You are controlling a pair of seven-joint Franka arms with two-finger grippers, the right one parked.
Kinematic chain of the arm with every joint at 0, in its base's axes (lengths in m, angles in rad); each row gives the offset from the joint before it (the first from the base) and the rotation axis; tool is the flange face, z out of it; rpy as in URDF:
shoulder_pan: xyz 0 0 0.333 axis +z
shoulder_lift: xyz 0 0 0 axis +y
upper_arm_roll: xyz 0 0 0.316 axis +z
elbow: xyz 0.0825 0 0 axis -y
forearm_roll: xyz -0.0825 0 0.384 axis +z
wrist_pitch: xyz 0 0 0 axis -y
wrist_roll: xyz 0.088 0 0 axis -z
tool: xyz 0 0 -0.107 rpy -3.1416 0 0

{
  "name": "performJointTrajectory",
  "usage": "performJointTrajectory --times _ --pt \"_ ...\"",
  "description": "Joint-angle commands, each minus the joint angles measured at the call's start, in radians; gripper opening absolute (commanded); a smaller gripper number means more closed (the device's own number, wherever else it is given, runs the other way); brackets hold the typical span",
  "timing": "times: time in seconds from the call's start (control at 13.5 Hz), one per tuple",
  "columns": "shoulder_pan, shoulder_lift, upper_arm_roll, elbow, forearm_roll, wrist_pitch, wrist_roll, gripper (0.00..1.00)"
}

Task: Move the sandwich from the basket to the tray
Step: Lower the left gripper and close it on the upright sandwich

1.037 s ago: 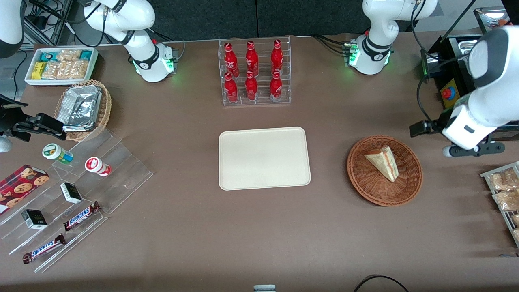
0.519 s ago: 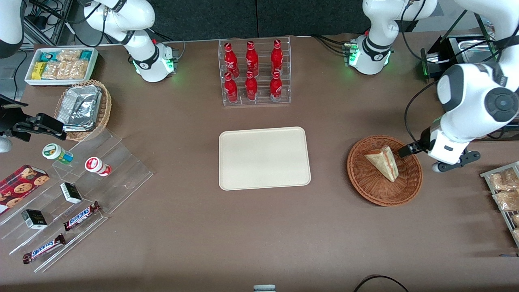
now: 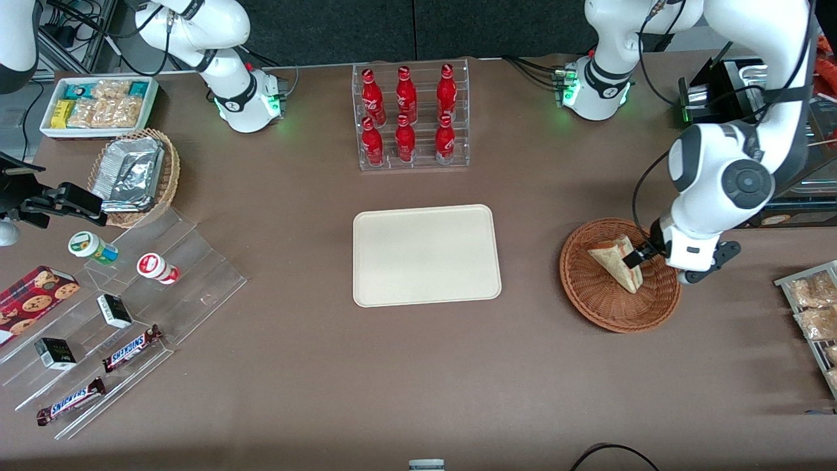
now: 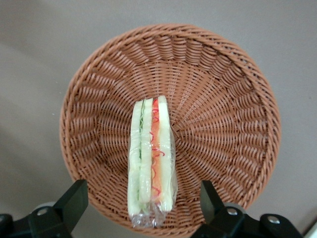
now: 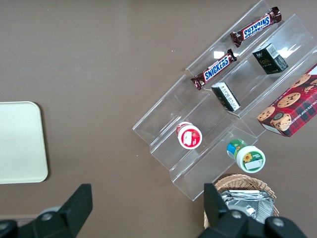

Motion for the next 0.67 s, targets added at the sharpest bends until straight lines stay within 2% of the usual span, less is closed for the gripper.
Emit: performJointTrajectory --times 0.0,0.44,0.59 --pt "-0.004 0.009 0.004 -0.034 0.018 0.041 -0.031 1.00" --pt "-0.002 0.057 -0.001 -0.075 -0.005 0.121 -0.030 1.00" --pt "-0.004 0.075 -0.001 -0.080 -0.048 0.133 -0.030 1.00"
